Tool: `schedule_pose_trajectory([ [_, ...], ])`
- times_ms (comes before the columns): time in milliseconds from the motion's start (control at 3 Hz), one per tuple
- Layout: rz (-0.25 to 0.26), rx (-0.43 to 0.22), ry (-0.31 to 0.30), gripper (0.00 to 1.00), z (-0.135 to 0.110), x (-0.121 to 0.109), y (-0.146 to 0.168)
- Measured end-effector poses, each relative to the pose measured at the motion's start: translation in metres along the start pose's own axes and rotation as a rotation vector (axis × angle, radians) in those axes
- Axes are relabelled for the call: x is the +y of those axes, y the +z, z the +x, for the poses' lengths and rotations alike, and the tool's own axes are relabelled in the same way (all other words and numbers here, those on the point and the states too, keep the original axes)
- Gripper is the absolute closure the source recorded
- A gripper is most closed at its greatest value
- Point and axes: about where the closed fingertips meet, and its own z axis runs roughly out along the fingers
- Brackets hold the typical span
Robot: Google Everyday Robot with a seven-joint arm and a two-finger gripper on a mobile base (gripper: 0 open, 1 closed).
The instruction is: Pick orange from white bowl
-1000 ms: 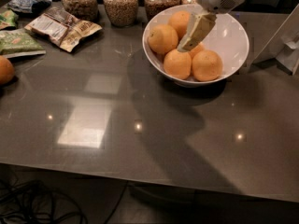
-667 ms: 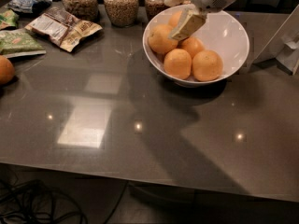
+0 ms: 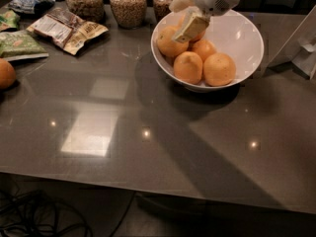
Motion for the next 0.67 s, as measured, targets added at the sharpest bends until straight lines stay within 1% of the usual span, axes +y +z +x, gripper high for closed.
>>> schedule_pose_trajectory([
  [333, -0.013, 0.007, 0.018, 0.4, 0.006, -0.005, 0.015],
  [667, -0.013, 0.033, 0.045, 0.4, 0.015, -0.011, 0.027],
])
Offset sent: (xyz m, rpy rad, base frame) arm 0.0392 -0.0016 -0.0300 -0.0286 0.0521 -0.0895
